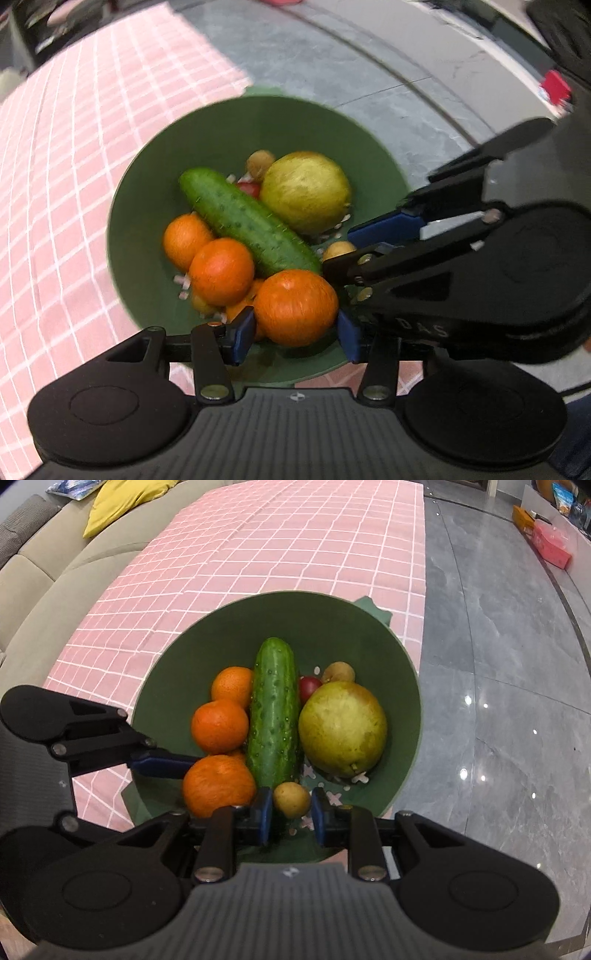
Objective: Organize fruits
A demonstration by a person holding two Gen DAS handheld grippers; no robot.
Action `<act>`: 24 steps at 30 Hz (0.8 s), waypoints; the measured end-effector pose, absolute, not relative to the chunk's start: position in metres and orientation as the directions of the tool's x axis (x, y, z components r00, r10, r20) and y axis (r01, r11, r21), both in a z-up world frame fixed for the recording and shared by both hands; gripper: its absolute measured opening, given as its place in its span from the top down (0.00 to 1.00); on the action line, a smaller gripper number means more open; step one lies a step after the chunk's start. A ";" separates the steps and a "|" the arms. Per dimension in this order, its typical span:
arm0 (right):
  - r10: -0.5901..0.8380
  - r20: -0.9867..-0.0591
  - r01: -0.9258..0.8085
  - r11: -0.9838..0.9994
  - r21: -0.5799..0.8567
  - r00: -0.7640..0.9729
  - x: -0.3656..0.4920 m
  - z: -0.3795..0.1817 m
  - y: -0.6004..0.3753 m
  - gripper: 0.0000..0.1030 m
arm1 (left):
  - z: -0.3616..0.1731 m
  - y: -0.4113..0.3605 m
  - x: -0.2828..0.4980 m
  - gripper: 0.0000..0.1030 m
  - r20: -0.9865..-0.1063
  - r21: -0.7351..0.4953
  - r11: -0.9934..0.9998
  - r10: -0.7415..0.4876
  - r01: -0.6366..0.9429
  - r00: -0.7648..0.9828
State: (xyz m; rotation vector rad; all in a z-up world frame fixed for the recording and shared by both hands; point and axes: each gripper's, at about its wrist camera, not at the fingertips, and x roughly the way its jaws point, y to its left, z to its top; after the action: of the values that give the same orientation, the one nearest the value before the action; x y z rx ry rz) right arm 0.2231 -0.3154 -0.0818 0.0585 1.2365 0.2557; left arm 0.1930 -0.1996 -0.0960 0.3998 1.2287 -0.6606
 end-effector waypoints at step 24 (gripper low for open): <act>0.040 -0.813 -0.035 0.999 0.024 0.582 0.162 0.015 -0.311 0.16 | 0.006 -0.149 0.149 0.16 -0.913 -0.010 0.932 -0.156 0.361 0.377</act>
State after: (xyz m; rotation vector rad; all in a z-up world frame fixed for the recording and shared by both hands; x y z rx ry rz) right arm 0.1623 -0.3107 0.0147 0.0053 0.9492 0.0436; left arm 0.1490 -0.1492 0.0065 0.2039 1.1392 -0.3337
